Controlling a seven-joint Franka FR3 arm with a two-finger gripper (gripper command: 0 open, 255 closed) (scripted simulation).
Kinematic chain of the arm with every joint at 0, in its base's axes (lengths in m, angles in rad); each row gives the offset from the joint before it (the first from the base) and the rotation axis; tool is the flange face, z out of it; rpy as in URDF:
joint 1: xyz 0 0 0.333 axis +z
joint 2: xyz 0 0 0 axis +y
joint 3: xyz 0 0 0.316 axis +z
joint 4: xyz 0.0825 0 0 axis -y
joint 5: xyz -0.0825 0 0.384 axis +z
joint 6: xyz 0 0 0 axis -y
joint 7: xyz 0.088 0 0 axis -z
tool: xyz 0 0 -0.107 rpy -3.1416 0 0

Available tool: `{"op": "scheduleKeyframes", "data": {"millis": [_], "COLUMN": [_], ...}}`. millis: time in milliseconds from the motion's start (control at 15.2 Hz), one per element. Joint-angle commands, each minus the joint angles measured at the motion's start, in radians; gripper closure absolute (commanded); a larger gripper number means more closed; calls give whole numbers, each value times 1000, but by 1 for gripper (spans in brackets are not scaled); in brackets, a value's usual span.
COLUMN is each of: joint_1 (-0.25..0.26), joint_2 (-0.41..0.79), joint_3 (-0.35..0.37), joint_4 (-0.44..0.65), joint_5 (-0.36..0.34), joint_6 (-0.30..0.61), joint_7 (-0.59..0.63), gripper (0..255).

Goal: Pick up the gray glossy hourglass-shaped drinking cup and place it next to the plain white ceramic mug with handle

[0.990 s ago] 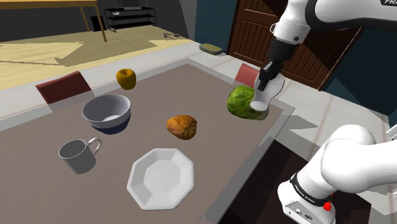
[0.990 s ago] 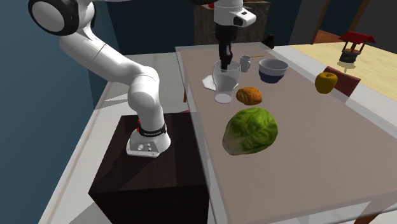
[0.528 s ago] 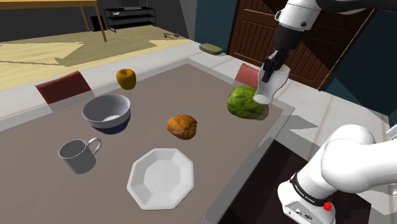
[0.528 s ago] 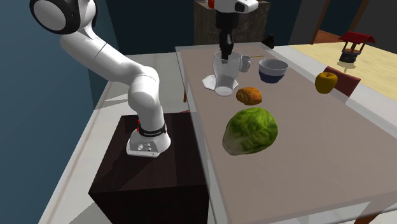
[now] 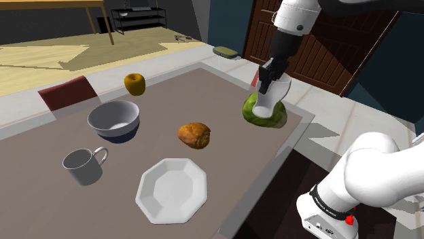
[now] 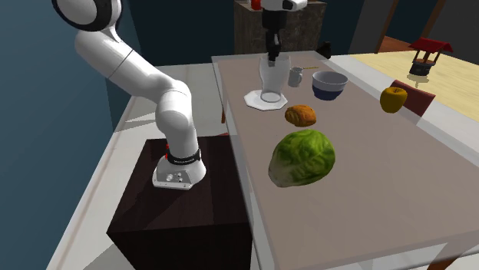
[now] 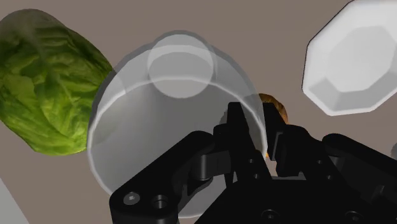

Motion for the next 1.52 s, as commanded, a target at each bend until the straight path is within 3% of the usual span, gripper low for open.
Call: {"op": "scheduleKeyframes", "data": {"millis": [0,792,1122,1452], "joint_1": [12,63,77,106], "joint_2": [32,304,457,641], "joint_3": [39,278,376,464], "joint_4": [18,219,352,519], "joint_5": [21,65,25,-63], "joint_6": [19,126,155,161], "joint_7": [43,315,442,583], "gripper": [255,255,255,255]}}
